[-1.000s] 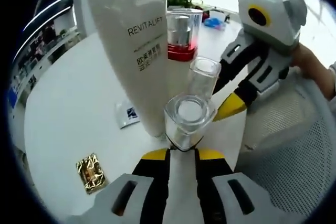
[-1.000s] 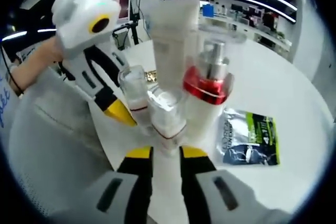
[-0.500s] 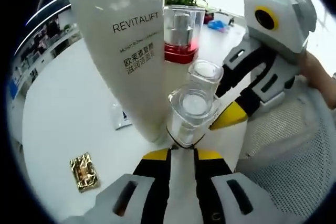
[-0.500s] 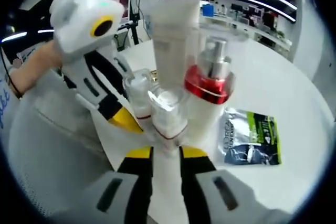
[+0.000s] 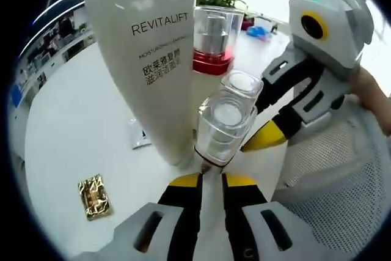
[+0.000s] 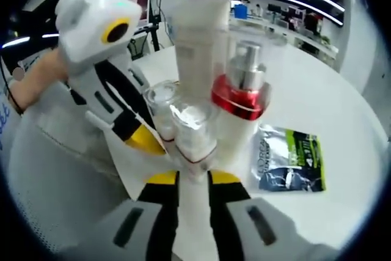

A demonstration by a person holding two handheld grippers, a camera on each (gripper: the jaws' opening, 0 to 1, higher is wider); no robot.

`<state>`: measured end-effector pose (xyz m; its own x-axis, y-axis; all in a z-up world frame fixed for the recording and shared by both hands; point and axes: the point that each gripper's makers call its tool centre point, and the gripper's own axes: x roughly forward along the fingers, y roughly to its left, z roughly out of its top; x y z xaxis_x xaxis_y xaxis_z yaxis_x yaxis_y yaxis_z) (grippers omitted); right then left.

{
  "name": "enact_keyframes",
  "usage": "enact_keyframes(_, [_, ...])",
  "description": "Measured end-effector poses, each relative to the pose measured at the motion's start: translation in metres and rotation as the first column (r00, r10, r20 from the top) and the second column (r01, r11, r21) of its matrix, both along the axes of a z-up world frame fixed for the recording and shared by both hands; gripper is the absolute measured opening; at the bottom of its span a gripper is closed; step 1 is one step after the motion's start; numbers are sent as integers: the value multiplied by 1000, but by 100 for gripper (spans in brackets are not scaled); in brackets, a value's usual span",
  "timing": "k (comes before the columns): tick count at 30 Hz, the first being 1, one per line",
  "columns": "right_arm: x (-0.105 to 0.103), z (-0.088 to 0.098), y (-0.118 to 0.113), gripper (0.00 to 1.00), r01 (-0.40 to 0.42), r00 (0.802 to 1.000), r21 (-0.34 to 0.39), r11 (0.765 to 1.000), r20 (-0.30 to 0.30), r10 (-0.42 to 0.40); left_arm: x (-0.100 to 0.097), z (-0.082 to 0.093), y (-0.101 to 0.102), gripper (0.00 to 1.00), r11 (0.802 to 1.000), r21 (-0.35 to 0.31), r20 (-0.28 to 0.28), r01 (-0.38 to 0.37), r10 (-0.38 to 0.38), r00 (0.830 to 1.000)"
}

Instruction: Arrange the skincare products in the storage area until every visible bottle or jar stands upright without overlapping.

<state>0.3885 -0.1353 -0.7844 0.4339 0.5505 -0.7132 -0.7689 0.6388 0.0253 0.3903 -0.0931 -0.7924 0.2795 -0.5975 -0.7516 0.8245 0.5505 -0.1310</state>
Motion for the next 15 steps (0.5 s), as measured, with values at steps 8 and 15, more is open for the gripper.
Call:
enact_keyframes(8, [2,0,-1,18,5,1000,-3,1000,6,-5,1,-1,0,9,998,-22,-35,-64,63,997])
enact_keyframes(15, [4,0,-3,18,9,1000,-15,1000,13,-9,0,0,-2,9,996,-33,-54,-87,85,995])
